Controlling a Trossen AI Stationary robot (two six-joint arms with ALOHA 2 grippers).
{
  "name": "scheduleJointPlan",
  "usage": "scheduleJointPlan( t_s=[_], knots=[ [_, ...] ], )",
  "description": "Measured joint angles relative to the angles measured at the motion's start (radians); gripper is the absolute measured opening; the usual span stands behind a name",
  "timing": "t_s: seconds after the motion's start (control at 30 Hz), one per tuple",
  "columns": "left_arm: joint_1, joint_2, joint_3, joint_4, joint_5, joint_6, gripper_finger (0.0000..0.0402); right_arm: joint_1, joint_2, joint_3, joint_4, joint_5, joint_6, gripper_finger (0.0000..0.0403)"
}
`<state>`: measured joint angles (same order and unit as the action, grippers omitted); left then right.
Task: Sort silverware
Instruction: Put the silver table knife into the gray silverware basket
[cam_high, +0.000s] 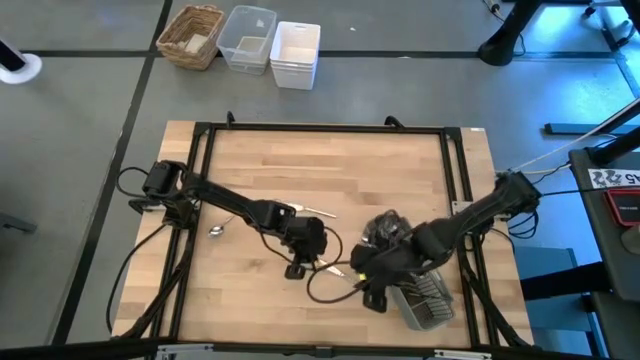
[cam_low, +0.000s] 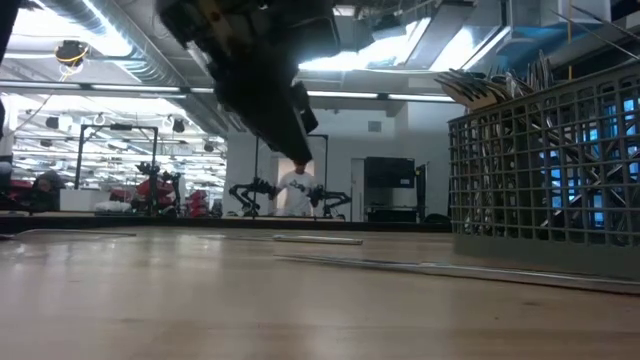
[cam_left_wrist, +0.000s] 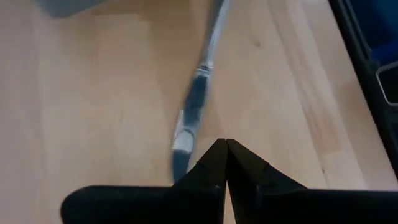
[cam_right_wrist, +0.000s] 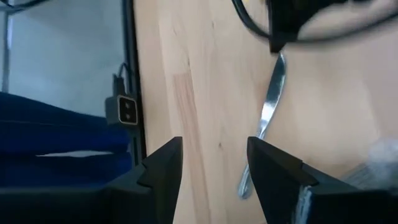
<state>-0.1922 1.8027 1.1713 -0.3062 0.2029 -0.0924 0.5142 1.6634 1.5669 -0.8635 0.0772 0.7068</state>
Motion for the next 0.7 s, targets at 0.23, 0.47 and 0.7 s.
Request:
scheduleJointPlan(
  t_s=[0.23,0.47,0.7],
  knots=[
    [-0.018,0.000,-0.004,0.012,-0.006,0.100,0.0001,0.003,0.086,0.000,-0.011,-0.029,0.103,0.0182],
    [-0.017,0.000,-0.004,0.008,-0.006,0.100,0.0001,-0.005,0.160,0.000,-0.047,-0.017,0.207,0.0182],
    [-0.017,0.001,-0.004,0.011,-0.006,0.073,0.0001,-0.004,0.234,0.000,-0.046,-0.073,0.319,0.0182]
  ],
)
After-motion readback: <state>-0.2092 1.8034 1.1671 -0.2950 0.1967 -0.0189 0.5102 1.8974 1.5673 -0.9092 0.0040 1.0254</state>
